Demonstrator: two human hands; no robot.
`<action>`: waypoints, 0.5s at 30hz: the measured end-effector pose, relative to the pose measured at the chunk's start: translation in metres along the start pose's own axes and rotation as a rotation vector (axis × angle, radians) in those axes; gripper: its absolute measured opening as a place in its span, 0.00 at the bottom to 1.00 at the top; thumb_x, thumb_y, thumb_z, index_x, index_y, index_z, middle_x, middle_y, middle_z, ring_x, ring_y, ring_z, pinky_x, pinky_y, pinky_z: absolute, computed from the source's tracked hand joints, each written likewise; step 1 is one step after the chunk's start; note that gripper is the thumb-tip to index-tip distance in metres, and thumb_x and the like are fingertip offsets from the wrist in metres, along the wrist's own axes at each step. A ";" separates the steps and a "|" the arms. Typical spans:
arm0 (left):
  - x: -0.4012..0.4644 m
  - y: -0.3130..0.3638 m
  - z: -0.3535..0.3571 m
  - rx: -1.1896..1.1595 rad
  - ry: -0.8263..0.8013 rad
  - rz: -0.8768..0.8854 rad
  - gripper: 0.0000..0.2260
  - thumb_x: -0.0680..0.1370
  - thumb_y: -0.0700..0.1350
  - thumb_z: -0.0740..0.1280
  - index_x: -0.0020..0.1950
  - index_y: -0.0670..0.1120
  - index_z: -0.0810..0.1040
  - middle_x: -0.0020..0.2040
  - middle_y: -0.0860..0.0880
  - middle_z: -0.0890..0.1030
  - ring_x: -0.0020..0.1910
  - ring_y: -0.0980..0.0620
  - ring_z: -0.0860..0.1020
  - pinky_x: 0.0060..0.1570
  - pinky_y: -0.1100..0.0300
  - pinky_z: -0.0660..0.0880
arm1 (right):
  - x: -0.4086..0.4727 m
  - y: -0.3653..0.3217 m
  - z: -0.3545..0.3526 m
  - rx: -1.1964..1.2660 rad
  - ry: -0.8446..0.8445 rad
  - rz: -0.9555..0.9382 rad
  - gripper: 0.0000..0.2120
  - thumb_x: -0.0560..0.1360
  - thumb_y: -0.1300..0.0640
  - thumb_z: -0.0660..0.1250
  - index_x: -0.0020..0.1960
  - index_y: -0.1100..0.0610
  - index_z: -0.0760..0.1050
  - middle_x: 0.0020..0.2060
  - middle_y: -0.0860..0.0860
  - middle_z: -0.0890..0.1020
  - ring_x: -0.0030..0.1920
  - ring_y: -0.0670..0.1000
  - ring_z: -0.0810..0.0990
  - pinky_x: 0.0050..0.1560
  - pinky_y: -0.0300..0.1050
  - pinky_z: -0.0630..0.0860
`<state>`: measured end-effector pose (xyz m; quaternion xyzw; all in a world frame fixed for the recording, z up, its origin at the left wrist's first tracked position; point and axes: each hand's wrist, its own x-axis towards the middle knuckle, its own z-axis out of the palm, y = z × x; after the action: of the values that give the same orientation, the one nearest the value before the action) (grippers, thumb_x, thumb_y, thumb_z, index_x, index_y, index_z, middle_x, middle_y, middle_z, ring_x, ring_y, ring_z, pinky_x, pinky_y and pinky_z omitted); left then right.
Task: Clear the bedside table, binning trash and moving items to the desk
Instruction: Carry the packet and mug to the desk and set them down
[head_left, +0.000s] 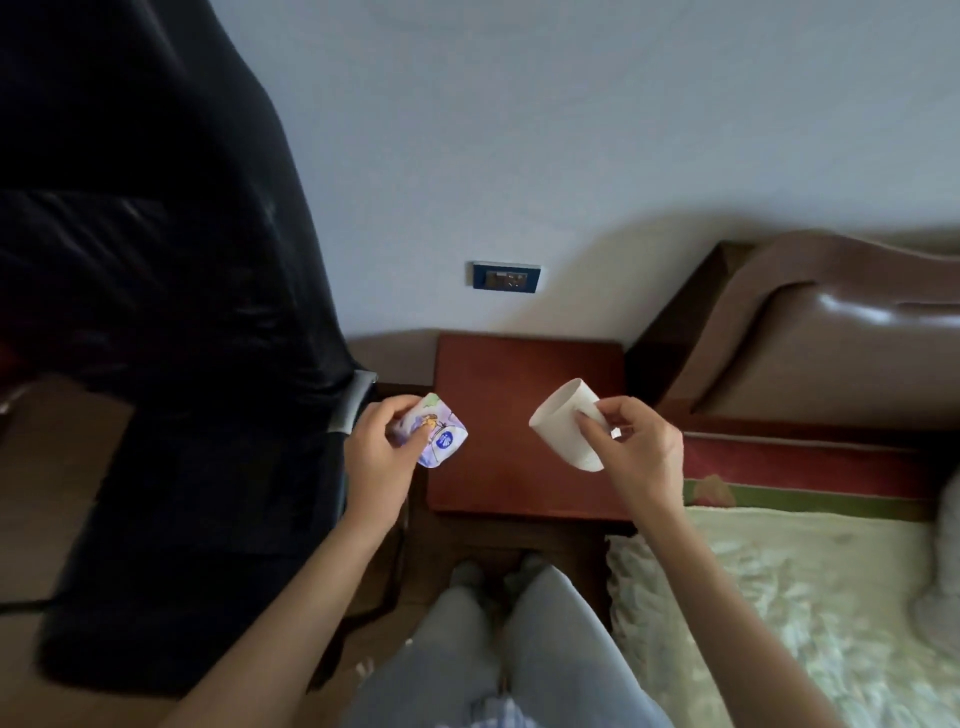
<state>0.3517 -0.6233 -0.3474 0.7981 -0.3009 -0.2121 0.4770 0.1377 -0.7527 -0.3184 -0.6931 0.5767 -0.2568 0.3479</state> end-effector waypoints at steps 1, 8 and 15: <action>-0.002 0.013 -0.010 -0.029 0.022 -0.008 0.12 0.71 0.36 0.71 0.51 0.50 0.80 0.47 0.53 0.81 0.45 0.60 0.79 0.43 0.62 0.76 | -0.002 -0.012 -0.006 0.013 -0.019 -0.017 0.04 0.69 0.54 0.73 0.43 0.51 0.81 0.37 0.43 0.81 0.35 0.40 0.76 0.39 0.40 0.71; -0.005 0.072 -0.062 -0.100 0.145 0.005 0.12 0.71 0.39 0.72 0.52 0.52 0.80 0.50 0.51 0.82 0.48 0.55 0.81 0.46 0.53 0.81 | 0.002 -0.085 -0.029 0.134 -0.198 -0.258 0.04 0.69 0.53 0.74 0.43 0.52 0.82 0.36 0.44 0.83 0.38 0.45 0.80 0.41 0.40 0.75; -0.047 0.097 -0.103 -0.091 0.408 -0.011 0.12 0.72 0.39 0.72 0.53 0.51 0.79 0.50 0.51 0.81 0.48 0.55 0.80 0.42 0.66 0.78 | 0.011 -0.144 -0.021 0.229 -0.458 -0.497 0.02 0.70 0.54 0.73 0.42 0.52 0.81 0.37 0.45 0.83 0.40 0.44 0.79 0.41 0.37 0.73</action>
<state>0.3546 -0.5609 -0.2121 0.8038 -0.1837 -0.0618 0.5624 0.2129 -0.7545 -0.1937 -0.8082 0.2652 -0.2347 0.4706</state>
